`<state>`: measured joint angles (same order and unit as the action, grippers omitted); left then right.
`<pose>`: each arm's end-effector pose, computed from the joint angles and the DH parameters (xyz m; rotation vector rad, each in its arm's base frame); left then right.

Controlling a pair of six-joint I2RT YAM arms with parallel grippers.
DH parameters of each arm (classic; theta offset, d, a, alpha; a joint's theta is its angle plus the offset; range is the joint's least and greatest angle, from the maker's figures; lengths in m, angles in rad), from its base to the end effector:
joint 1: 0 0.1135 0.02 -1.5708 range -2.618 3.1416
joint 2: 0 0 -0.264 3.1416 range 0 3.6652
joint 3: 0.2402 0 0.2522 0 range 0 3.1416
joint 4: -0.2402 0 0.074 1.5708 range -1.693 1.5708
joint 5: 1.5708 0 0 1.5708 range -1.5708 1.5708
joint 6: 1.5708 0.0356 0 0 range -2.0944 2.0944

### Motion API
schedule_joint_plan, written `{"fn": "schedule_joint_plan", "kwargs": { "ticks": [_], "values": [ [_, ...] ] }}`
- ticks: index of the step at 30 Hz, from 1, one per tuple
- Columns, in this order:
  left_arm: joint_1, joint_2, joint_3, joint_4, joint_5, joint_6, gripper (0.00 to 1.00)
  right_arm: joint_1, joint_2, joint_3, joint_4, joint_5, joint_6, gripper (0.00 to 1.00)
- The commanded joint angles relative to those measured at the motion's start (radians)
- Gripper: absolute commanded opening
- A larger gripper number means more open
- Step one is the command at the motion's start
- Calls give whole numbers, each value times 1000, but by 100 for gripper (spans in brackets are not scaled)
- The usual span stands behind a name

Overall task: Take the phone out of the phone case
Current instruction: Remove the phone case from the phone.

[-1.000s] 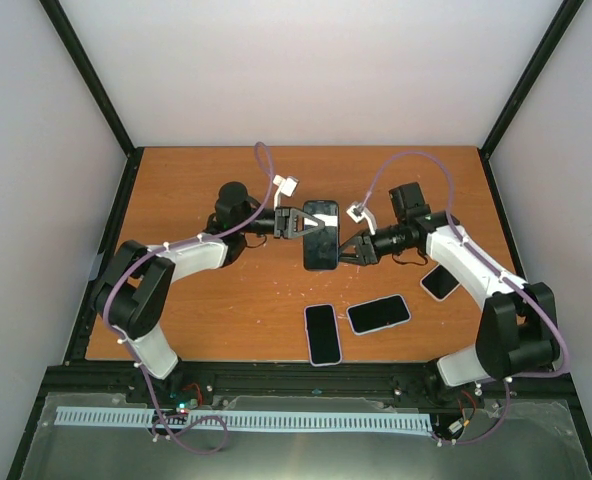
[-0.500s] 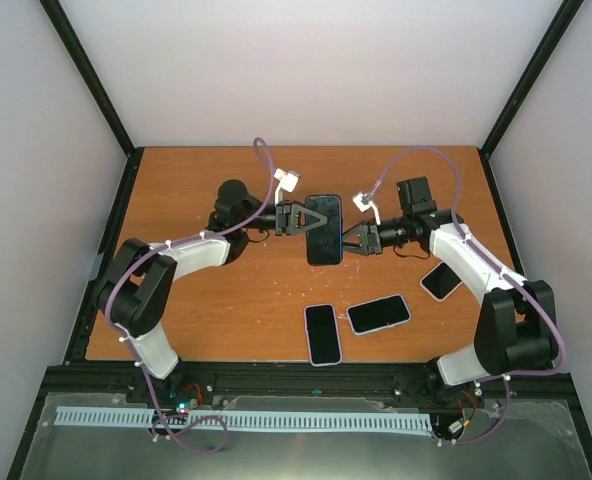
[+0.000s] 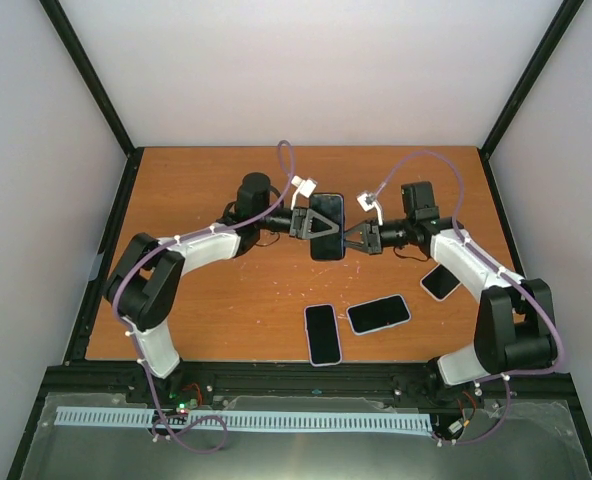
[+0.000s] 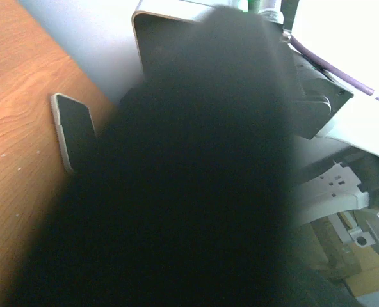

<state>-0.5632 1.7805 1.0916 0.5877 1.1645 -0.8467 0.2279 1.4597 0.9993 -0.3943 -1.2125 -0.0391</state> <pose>0.3121 -0.2358 0.2534 0.7917 1.8993 -1.9223 0.2785 0.0988 0.2555 -0.8235 2.0188 1.5312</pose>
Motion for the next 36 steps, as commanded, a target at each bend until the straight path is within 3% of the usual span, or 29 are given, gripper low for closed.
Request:
{"fn": "schedule_joint_plan", "kwargs": {
  "ticks": [1,7,12,16,20,28,36],
  "values": [
    [21,3,21,-198,-73,80,54,-44,4,-76,232,70,119,3],
    [33,-80,-12,-312,-285,179,68,-70,34,-146,302,197,215,3],
    [-5,-173,-89,-416,-614,268,72,-70,52,-154,293,384,300,3],
    [-161,-216,-71,-543,-1021,444,70,-70,64,-139,249,535,373,3],
    [-326,-176,-36,-589,-1274,572,68,-70,100,-104,192,576,406,3],
    [-446,-8,72,-593,-1485,704,59,-70,147,-90,167,548,464,3],
    [-460,104,138,-551,-1515,754,58,-71,176,-84,158,507,483,3]
  ]
}}
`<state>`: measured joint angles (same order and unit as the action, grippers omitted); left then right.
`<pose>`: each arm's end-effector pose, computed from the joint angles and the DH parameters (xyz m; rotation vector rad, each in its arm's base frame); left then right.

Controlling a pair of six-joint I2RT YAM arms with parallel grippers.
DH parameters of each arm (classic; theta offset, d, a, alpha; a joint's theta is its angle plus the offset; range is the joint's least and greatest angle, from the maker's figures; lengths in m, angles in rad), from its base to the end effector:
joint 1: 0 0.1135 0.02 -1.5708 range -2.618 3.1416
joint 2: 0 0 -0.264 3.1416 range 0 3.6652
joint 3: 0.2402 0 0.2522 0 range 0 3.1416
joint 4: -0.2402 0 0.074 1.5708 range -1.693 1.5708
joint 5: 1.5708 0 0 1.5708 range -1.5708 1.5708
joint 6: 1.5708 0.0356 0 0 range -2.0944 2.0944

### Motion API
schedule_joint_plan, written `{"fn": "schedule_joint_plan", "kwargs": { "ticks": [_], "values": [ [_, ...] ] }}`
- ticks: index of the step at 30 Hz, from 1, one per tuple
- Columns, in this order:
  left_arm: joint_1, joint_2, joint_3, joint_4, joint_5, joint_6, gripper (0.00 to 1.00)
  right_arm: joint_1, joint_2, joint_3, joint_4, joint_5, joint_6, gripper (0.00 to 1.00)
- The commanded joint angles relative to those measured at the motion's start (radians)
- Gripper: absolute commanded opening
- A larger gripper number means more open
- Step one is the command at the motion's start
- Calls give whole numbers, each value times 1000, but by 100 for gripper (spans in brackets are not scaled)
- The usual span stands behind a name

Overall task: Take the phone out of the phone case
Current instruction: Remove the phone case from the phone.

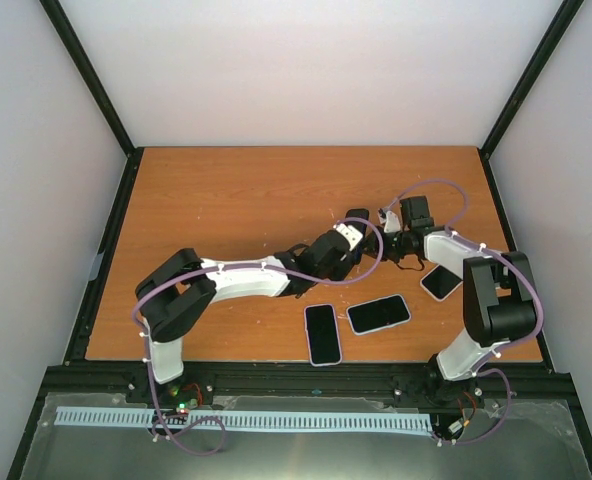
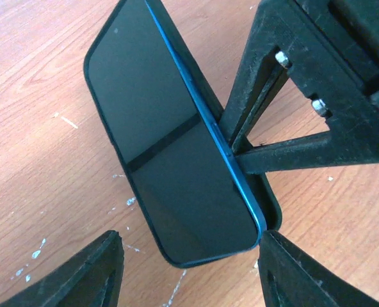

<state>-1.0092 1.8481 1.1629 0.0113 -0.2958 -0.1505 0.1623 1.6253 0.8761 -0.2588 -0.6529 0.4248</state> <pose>0.2241 -0.3367 0.1914 0.7803 2.0869 -0.3089 0.3016 0.0713 0.1677 0.0879 2.6068 1.0584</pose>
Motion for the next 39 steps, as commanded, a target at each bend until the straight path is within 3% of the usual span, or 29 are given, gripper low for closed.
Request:
{"fn": "schedule_joint_plan", "kwargs": {
  "ticks": [1,16,25,29,33,39],
  "values": [
    [-15,48,75,22,-57,57,58,-6,13,38,24,-55,21,3],
    [-16,142,113,20,-38,50,59,-17,37,43,20,-91,37,3],
    [-26,161,81,25,-211,86,59,-35,51,45,25,-144,60,3],
    [-56,188,73,70,-323,182,58,-35,71,45,25,-180,63,3],
    [-80,230,75,136,-410,280,52,-35,91,53,20,-215,67,3],
    [-88,223,38,242,-465,368,34,-35,72,46,26,-227,68,3]
  ]
}}
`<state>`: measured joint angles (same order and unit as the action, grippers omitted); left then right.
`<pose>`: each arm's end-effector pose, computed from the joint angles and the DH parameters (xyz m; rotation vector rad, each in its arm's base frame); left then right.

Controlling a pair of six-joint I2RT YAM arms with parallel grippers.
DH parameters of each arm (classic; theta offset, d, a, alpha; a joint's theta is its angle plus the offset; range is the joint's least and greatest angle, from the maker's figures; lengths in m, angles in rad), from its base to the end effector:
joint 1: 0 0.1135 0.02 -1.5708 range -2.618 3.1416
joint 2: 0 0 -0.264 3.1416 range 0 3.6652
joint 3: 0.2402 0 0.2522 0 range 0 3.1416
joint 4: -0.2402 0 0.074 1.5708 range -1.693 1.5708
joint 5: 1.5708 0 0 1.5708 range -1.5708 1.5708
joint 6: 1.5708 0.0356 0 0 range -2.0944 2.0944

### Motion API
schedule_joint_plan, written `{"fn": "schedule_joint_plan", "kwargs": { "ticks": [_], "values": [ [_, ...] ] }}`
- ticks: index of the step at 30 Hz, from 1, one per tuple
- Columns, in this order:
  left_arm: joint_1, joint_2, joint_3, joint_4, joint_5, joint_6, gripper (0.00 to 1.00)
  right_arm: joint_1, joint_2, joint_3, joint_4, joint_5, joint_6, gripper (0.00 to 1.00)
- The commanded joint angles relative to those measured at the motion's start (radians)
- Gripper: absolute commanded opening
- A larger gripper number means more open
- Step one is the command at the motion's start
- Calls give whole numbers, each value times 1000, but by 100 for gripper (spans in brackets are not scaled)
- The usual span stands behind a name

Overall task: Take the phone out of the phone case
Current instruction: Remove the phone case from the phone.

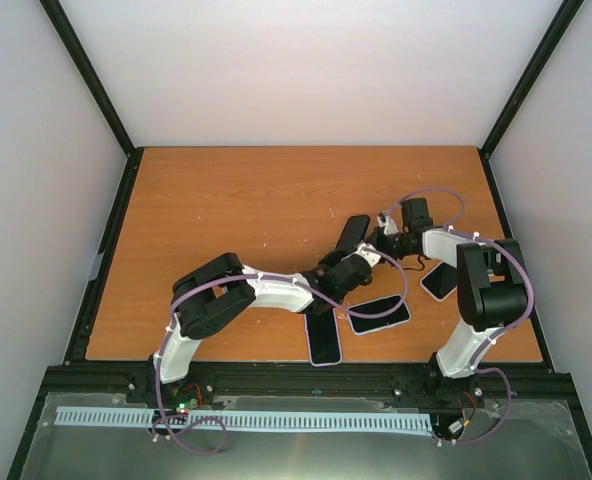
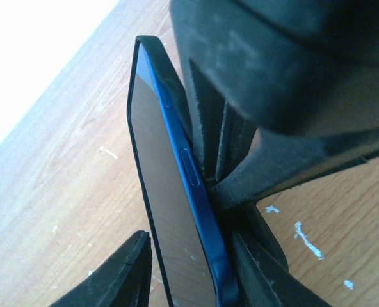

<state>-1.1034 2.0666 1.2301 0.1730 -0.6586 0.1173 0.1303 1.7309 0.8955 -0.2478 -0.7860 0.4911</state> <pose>0.2153 -0.3783 0.1412 0.8970 1.8797 0.1443 0.3114 0.0662 0.1451 0.2068 2.6580 1.2485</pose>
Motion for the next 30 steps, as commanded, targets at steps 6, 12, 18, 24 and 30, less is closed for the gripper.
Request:
{"fn": "schedule_joint_plan", "kwargs": {
  "ticks": [6,12,18,24,30],
  "values": [
    [6,-42,-56,123,-129,120,14,-3,-32,28,13,-99,0,3],
    [7,-89,-72,160,-143,125,3,-3,-28,32,10,-100,-6,3],
    [24,-149,-91,149,-114,22,1,-3,-44,34,2,-67,-31,3],
    [88,-252,-101,55,-21,-183,0,-3,-58,33,-36,67,-109,3],
    [155,-340,-133,13,85,-319,0,-3,-45,46,-57,110,-148,3]
  ]
}}
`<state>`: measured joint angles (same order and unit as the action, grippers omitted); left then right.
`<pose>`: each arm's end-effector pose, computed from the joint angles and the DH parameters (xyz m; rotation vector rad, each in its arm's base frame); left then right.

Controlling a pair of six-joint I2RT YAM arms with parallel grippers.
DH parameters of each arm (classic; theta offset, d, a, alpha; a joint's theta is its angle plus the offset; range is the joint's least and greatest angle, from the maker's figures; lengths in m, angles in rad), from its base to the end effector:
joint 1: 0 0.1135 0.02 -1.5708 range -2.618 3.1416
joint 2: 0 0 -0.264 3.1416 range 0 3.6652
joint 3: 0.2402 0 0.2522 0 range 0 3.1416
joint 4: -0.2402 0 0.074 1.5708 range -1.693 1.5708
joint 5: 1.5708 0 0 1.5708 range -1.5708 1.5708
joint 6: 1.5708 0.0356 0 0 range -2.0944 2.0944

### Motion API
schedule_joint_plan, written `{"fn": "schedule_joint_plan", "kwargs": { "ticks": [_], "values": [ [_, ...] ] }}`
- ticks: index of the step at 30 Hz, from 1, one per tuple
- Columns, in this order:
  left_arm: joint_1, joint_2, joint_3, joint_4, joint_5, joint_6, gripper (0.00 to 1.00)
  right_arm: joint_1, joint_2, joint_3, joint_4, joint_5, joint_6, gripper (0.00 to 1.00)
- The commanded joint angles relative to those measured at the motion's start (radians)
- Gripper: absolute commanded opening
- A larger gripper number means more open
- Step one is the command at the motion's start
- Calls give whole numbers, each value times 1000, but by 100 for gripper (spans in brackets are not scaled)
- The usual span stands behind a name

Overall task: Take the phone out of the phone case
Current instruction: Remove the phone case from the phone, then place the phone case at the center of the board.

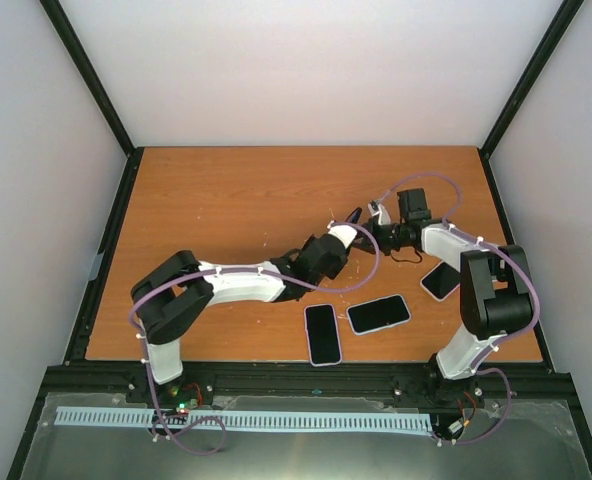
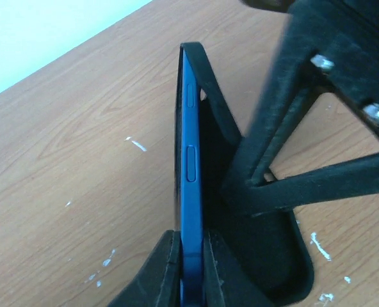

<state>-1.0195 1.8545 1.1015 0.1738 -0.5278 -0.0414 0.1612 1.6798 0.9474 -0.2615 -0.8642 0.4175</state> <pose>0.2255 -0.3325 0.1859 0.6961 1.9435 -0.0829 0.3154 0.0787 0.1754 -0.0200 2.5486 1.3299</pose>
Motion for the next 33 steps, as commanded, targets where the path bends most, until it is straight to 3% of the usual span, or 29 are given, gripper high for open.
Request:
{"fn": "schedule_joint_plan", "kwargs": {
  "ticks": [1,8,17,27,33],
  "values": [
    [77,-140,-10,15,-34,-175,0,-34,7,-4,-43,194,-80,3],
    [106,-186,-42,-1,12,-244,0,-34,-9,1,-49,222,-109,3],
    [107,-217,-67,-36,-30,-242,1,-56,4,29,-53,217,-209,3],
    [116,-169,-81,-122,-227,-197,0,-118,102,173,-192,269,-427,3],
    [130,-120,-74,-156,-324,-159,0,-118,192,274,-249,316,-447,3]
  ]
}}
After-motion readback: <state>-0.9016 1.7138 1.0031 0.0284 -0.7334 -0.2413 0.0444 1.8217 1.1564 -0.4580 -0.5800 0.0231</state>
